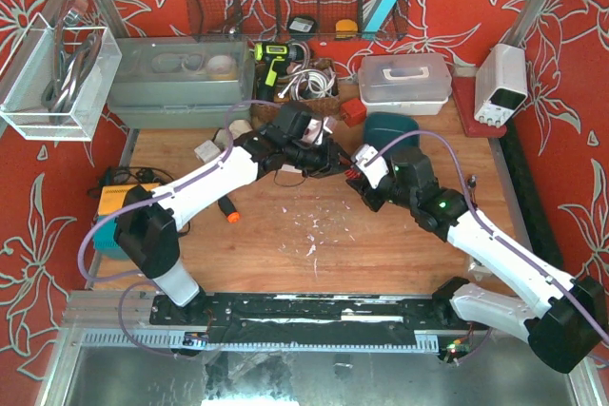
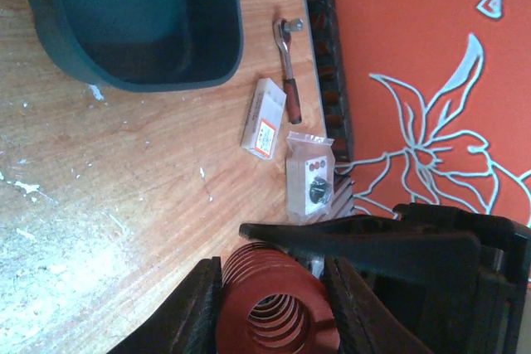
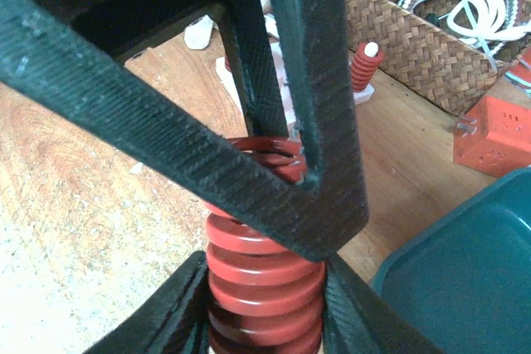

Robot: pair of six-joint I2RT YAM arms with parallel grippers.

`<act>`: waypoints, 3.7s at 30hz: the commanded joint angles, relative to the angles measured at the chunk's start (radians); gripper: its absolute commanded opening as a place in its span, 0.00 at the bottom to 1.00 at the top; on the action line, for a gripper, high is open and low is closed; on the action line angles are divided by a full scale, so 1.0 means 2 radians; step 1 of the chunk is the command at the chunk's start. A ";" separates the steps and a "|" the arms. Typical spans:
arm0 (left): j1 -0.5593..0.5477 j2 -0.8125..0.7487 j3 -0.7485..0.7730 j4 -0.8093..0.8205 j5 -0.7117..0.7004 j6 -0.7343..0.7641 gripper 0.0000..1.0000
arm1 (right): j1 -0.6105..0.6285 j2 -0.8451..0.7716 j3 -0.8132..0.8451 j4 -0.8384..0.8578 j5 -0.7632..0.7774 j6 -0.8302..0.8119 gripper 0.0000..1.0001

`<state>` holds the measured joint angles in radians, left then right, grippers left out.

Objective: Install the large spring

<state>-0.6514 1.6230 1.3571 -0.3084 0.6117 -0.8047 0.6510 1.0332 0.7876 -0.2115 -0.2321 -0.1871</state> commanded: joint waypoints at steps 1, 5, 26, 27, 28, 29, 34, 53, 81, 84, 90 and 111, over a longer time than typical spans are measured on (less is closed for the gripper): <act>0.004 0.005 0.032 -0.030 -0.003 0.032 0.00 | 0.003 -0.007 0.010 -0.032 0.042 0.040 0.51; 0.014 0.006 0.050 -0.058 -0.089 0.092 0.00 | 0.003 -0.049 0.006 -0.095 0.057 0.094 0.95; 0.047 0.034 -0.073 0.132 -0.419 0.276 0.00 | 0.002 -0.179 0.026 -0.298 0.140 0.214 0.99; 0.047 0.040 -0.074 0.133 -0.420 0.277 0.00 | 0.003 -0.176 0.028 -0.299 0.141 0.215 0.99; 0.048 0.043 -0.075 0.134 -0.423 0.277 0.00 | 0.002 -0.172 0.030 -0.299 0.142 0.215 0.99; 0.049 0.047 -0.077 0.137 -0.425 0.279 0.00 | 0.002 -0.168 0.034 -0.300 0.142 0.215 0.99; 0.058 0.053 -0.083 0.140 -0.428 0.278 0.00 | 0.002 -0.149 0.045 -0.298 0.141 0.208 0.99; 0.066 0.074 -0.112 0.141 -0.401 0.248 0.00 | 0.002 -0.138 0.048 -0.304 0.158 0.201 0.99; 0.066 0.097 -0.103 0.131 -0.399 0.260 0.34 | 0.003 -0.126 0.059 -0.304 0.160 0.194 0.99; 0.066 0.086 -0.097 0.123 -0.397 0.257 0.48 | 0.002 -0.123 0.062 -0.297 0.164 0.199 0.99; 0.066 0.028 -0.094 0.093 -0.369 0.208 0.97 | 0.002 -0.111 0.072 -0.273 0.215 0.205 0.99; 0.067 -0.304 -0.477 0.373 -0.535 0.322 1.00 | -0.106 -0.045 -0.089 0.064 0.411 0.155 0.99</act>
<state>-0.5228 1.0489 0.5140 0.1665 -0.2565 -0.2855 0.5491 0.9108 0.6670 -0.2596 0.5900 0.1177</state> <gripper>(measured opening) 0.998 0.989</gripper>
